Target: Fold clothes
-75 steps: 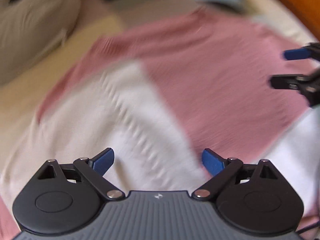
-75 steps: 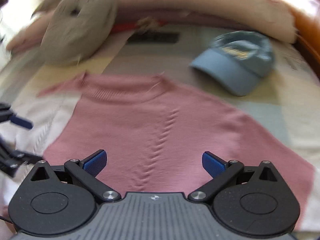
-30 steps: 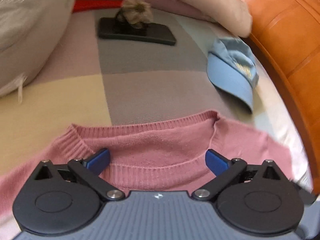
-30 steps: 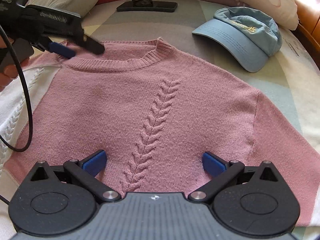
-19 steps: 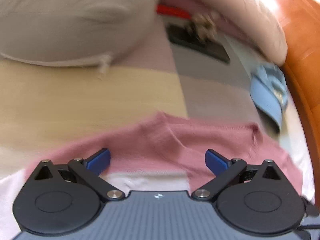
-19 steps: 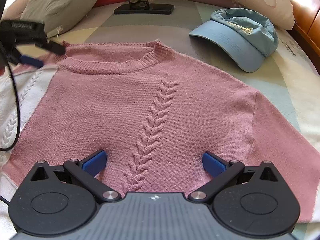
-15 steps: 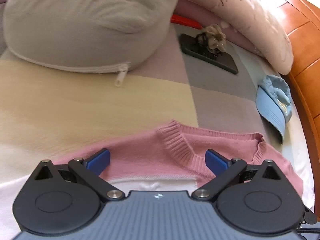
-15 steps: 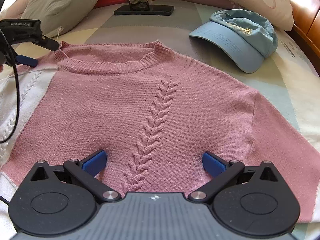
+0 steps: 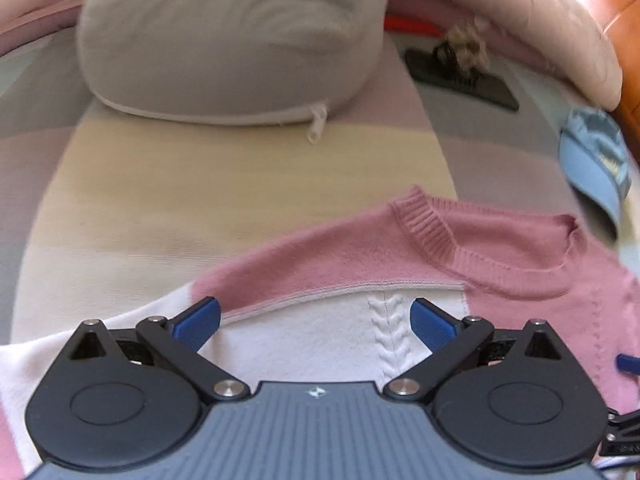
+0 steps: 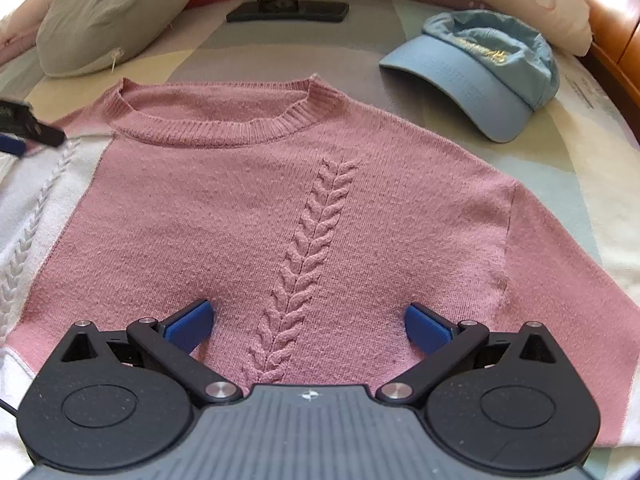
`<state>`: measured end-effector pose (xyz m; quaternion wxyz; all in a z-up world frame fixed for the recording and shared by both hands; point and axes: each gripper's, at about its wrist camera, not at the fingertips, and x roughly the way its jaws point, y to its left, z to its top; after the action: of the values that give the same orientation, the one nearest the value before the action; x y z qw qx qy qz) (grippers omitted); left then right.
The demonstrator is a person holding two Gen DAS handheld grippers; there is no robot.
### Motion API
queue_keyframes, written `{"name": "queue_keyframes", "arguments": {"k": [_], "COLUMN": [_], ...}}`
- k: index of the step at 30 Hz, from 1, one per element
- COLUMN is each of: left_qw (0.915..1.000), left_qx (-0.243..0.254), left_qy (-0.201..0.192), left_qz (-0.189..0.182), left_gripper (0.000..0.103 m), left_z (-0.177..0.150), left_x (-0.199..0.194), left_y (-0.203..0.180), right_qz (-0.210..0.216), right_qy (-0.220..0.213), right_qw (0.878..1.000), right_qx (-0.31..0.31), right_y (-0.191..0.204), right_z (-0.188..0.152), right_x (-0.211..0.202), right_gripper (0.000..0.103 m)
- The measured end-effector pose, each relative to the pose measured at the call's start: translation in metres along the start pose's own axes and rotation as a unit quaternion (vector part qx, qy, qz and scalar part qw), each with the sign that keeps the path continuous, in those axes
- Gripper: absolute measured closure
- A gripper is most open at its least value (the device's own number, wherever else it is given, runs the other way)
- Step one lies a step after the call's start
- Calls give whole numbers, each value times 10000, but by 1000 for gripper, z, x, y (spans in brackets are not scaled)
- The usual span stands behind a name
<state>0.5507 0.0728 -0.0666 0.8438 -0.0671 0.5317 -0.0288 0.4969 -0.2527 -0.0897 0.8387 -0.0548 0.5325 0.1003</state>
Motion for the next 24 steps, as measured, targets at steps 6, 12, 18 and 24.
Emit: {"name": "queue_keyframes", "arguments": {"k": [6, 12, 18, 24], "left_qw": [9990, 9983, 9962, 9987], "left_qx": [-310, -469, -826, -512], "left_qy": [269, -259, -269, -61], "left_qz": [-199, 239, -55, -10], "left_gripper": [3, 3, 3, 3], "left_z": [-25, -19, -25, -65], "left_x": [-13, 10, -14, -4], "left_y": [18, 41, 48, 42], "right_qz": [346, 450, 696, 942], "right_qy": [398, 442, 348, 254], "right_qw": [9974, 9949, 9931, 9905], "right_qx": [482, 784, 876, 968], "right_y": [-6, 1, 13, 26], "right_z": [5, -8, -16, -23], "right_x": [-14, -30, -45, -60], "right_gripper": [0, 0, 0, 0]}}
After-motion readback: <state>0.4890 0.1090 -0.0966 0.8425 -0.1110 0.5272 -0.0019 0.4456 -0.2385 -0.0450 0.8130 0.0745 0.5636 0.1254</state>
